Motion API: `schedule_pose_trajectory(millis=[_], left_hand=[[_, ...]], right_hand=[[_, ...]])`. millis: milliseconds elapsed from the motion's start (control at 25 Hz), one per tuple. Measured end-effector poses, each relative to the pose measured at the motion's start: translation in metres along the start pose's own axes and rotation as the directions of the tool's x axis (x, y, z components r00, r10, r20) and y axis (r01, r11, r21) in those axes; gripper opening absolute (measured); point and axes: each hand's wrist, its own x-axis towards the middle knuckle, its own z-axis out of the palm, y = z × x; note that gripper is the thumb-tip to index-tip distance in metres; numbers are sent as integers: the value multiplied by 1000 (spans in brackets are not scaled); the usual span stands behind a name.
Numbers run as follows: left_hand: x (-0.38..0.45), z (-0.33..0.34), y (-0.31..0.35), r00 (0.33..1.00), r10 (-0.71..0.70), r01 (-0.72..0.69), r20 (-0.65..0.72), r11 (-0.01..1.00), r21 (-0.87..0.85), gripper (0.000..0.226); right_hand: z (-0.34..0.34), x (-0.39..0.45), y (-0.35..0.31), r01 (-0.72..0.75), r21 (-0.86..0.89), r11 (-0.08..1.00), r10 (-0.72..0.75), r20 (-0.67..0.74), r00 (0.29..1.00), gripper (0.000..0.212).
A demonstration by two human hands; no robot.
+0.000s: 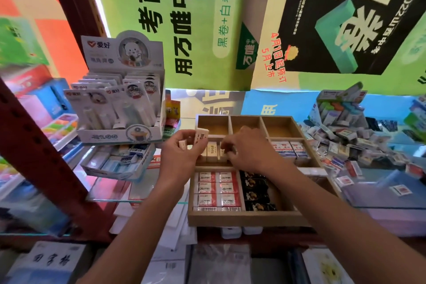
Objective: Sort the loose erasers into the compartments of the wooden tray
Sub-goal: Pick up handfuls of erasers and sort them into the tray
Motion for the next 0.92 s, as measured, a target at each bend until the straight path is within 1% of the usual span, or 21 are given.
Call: schedule_pose_trajectory(millis=[40,120,160,200,240,280,320,360,400,440,480,560,600,680,760,800,840,880,920], left_hand=[[0,0,-1,1000,1,-1,3,1000,18,23],[-2,1,-4,1000,4,-4,12,1000,24,24],[-3,2,-4,1000,5,-5,22,1000,13,24],[-3,2,-4,999,8,-8,36,1000,4,24],[-3,3,-4,999,15,-15,51,1000,7,24],[-2,4,-2,997,23,-24,72,999,22,23],[-1,6,-1,994,32,-37,101,998,47,22],[-1,9,1,989,45,-56,140,996,74,21],[-2,11,2,983,60,-77,174,993,95,20],[-3,13,2,978,70,-90,194,991,95,19],[-4,15,3,978,67,-85,196,993,81,19],[-5,14,4,983,40,-52,181,997,59,20],[-6,14,4,983,31,-46,180,996,76,20],[-7,13,4,981,19,-39,195,994,98,18],[-8,14,5,982,-20,11,189,999,50,16],[-8,13,6,981,-57,58,187,998,-4,14],[-7,12,6,976,-106,123,188,989,-81,12],[-5,11,8,968,-153,185,200,970,-155,11],[-2,9,10,959,-182,224,217,956,-189,10]], right_hand=[[0,0,0,-9,101,995,5,41,999,38],[1,-2,-1,-43,323,945,15,87,996,47],[1,-4,-1,-55,413,909,34,58,998,46],[-1,-6,0,-54,534,844,66,-4,998,43],[-5,-8,0,-29,674,738,97,-64,993,39],[-11,-10,0,1,784,620,109,-88,990,36],[-17,-12,0,30,840,542,93,-96,991,32],[-22,-13,-1,49,841,538,70,-103,992,27],[-25,-15,-1,62,826,560,58,-114,992,22],[-26,-16,0,66,818,571,67,-127,990,17],[-27,-17,1,59,835,547,96,-132,987,15],[-25,-18,6,22,890,455,169,-111,979,15],[-23,-19,7,4,902,431,185,-92,978,15],[-21,-20,7,-34,904,427,203,-60,977,11],[-22,-19,6,-22,927,375,199,-58,978,14],[-23,-20,6,2,928,373,165,-69,984,19],[-26,-22,6,48,901,431,106,-103,989,27],[-29,-23,7,119,818,563,28,-163,986,36],[-31,-22,8,202,665,719,-69,-221,973,41]])
